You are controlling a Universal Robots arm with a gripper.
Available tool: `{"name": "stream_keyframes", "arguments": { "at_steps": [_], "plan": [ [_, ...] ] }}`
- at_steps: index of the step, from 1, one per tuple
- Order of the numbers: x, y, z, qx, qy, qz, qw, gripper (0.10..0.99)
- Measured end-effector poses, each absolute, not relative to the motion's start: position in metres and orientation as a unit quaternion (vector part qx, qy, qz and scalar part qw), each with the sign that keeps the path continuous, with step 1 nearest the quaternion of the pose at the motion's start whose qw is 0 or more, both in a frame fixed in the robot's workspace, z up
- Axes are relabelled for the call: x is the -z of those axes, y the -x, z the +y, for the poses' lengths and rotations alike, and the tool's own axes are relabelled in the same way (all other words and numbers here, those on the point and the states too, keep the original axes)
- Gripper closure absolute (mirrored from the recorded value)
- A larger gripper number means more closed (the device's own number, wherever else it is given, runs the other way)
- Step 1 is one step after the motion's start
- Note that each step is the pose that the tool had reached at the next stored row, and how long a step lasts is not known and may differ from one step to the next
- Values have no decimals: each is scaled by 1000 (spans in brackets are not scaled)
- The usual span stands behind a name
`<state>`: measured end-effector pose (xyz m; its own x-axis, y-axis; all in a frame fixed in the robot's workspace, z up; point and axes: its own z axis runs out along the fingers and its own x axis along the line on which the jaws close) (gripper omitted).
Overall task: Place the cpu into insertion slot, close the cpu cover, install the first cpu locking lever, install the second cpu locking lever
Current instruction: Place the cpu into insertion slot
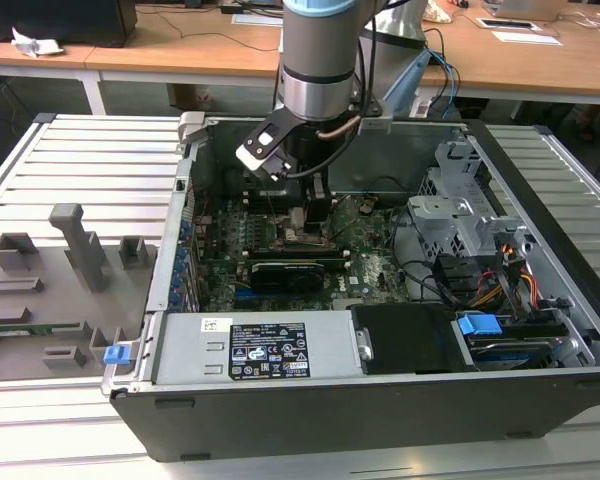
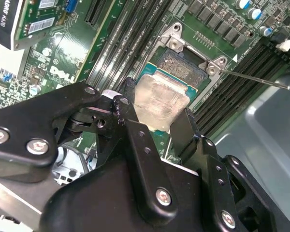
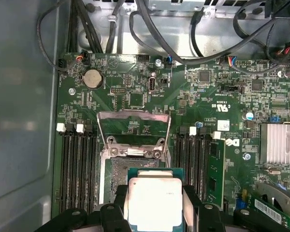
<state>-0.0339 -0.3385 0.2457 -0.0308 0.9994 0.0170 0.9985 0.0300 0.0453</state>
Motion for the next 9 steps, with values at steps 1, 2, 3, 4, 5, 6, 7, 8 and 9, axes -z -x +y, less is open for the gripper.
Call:
{"name": "stream_keyframes", "arguments": {
  "at_steps": [1,2,3,4,5,6,7,8,9],
  "plan": [
    [-243,34,-338,-22,-696,718,10,553],
    [-242,34,-338,-22,-696,718,10,553],
    [-240,34,-337,-22,-695,718,10,553],
    [-237,34,-336,-22,-695,718,10,553],
    [-235,34,-334,-22,-695,719,10,553],
    [-234,35,-333,-22,-695,719,10,553],
    [-232,35,-331,-22,-695,719,10,553],
    [-230,35,-330,-22,-695,719,10,553],
    [-229,35,-329,-22,-695,719,10,553]
  ]
}}
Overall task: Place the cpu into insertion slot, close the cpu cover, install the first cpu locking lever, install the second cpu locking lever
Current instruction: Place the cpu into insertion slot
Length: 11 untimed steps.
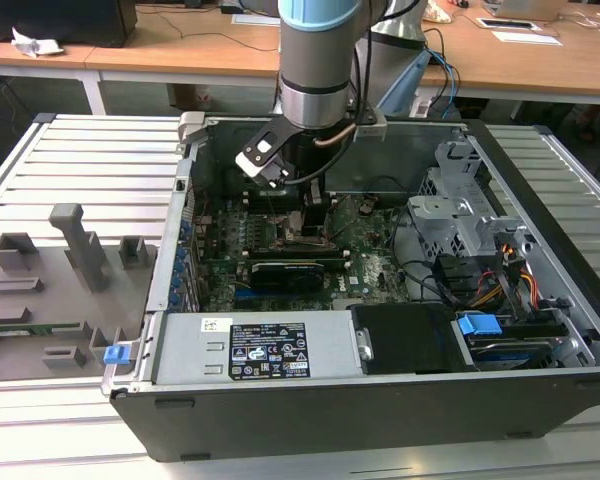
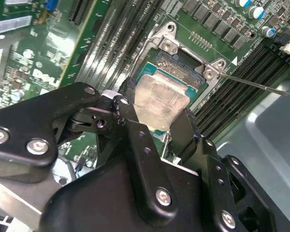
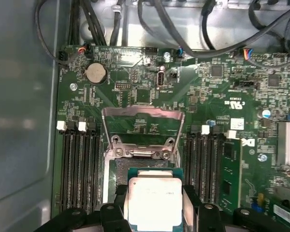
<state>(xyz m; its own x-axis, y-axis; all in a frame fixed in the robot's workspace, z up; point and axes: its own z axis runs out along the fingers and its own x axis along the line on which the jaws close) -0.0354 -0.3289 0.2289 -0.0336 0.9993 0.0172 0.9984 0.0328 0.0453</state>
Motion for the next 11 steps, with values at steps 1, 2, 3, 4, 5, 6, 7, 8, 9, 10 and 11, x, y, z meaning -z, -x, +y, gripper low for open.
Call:
{"name": "stream_keyframes", "arguments": {
  "at_steps": [1,2,3,4,5,6,7,8,9,10,11],
  "plan": [
    [-228,36,-328,-22,-695,719,10,553],
    [-222,37,-326,-22,-697,717,10,553],
    [-217,39,-324,-22,-699,715,10,553],
    [-214,38,-323,-22,-705,708,10,553],
    [-213,39,-323,-22,-705,708,10,553],
    [-211,39,-323,-22,-705,708,10,553],
    [-209,39,-322,-22,-705,708,10,553],
    [-208,38,-322,-22,-705,708,10,553],
    [-207,39,-322,-22,-705,708,10,553],
    [-206,38,-322,-22,-706,708,10,553],
    [-206,38,-321,-22,-705,708,10,553]
  ]
}}
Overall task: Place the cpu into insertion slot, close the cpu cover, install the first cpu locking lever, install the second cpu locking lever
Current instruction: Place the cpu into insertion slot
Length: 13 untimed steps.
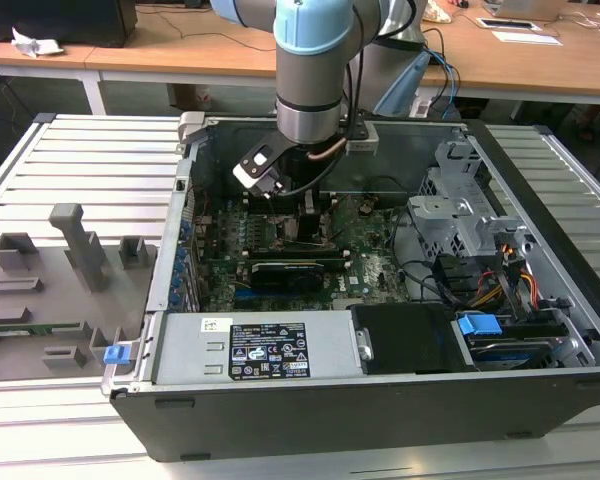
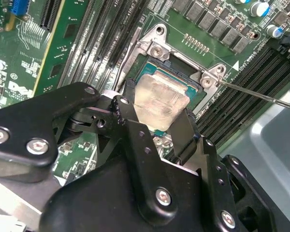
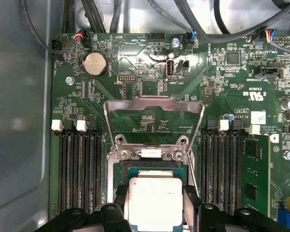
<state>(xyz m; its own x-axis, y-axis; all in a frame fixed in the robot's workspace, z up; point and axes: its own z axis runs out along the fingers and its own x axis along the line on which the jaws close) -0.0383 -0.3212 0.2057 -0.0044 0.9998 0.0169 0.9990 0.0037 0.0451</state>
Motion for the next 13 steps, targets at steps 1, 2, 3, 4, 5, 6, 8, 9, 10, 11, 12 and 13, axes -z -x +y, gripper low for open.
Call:
{"name": "stream_keyframes", "arguments": {
  "at_steps": [1,2,3,4,5,6,8,9,10,11,12,13],
  "plan": [
    [-205,38,-321,-22,-705,708,10,553],
    [-205,38,-320,-22,-705,708,10,553],
    [-205,38,-319,-22,-705,708,10,553],
    [-204,38,-319,-22,-705,708,10,553],
    [-204,38,-319,-22,-705,708,10,553],
    [-203,38,-319,-22,-705,708,10,553],
    [-202,38,-319,-22,-705,708,10,553],
    [-201,38,-319,-22,-705,708,10,553],
    [-201,38,-319,-22,-705,708,10,553],
    [-201,38,-319,-22,-705,708,10,553],
    [-201,38,-319,-22,-705,708,10,553],
    [-201,38,-319,-22,-705,708,10,553]
  ]
}}
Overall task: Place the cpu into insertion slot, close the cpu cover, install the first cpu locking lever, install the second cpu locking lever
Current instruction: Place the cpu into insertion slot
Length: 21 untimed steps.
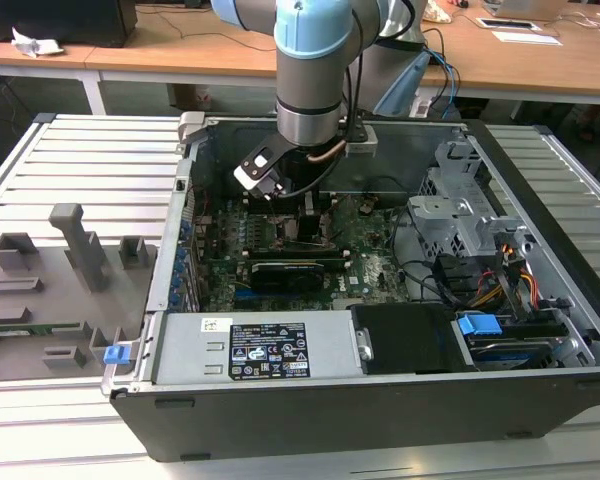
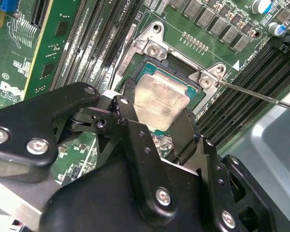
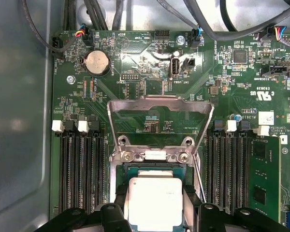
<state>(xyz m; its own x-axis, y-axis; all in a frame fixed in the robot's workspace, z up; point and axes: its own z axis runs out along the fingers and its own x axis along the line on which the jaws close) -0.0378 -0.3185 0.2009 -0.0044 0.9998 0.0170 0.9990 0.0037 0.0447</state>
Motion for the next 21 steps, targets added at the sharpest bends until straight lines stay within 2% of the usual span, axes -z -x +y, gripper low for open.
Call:
{"name": "stream_keyframes", "arguments": {
  "at_steps": [5,6,16,17,20,21],
  "plan": [
    [-201,38,-319,-22,-705,708,10,541],
    [-201,38,-319,-22,-705,708,10,478],
    [-212,38,-319,-22,-705,708,10,490],
    [-213,38,-318,-22,-705,708,10,624],
    [-214,38,-319,-21,-705,708,10,804],
    [-214,38,-319,-21,-705,708,10,804]
  ]
}}
